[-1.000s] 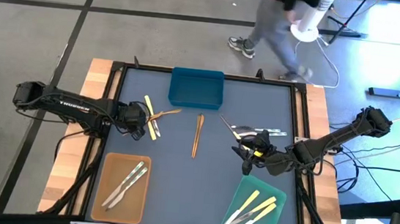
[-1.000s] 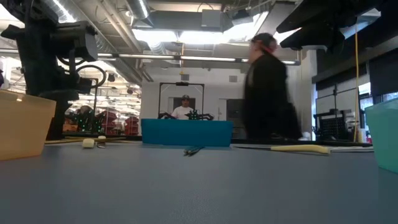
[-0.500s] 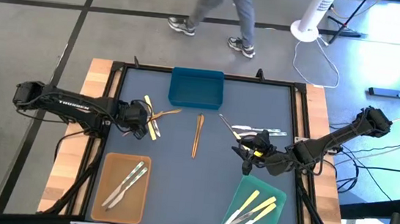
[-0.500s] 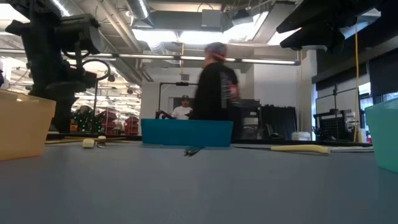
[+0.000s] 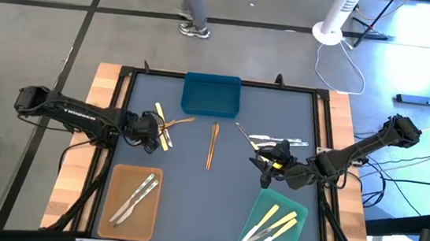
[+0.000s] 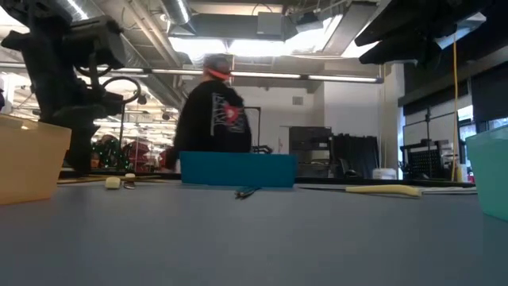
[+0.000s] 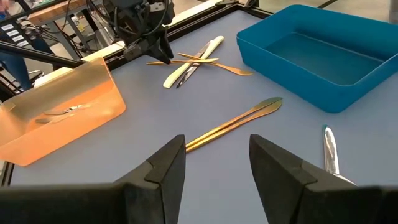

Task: Sort silverware by color (type)
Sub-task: Put the gold knife into the blue bin

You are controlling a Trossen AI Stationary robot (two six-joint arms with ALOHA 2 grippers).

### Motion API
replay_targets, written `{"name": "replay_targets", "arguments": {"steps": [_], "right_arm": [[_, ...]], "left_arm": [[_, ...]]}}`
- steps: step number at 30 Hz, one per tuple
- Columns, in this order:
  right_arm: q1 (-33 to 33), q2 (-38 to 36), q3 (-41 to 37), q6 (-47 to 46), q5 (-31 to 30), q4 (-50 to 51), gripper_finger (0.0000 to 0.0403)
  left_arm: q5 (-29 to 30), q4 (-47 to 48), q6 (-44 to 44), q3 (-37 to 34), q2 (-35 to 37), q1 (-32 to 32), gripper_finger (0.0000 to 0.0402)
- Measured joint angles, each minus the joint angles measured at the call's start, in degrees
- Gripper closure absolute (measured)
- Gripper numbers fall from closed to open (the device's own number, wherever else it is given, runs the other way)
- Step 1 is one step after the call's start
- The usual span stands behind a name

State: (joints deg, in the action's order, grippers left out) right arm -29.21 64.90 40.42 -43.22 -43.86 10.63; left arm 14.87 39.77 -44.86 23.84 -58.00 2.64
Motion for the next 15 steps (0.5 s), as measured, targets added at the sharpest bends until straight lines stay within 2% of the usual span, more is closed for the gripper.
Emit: {"name": "replay_targets", "arguments": {"steps": [15], "right_arm": [[0.00,0.00,0.00,-0.04,0.02,-0.04,0.0239]], "left_arm": [[0.14,-2.92,-1.61,-4.45,0.07,-0.12,0.0298]]}}
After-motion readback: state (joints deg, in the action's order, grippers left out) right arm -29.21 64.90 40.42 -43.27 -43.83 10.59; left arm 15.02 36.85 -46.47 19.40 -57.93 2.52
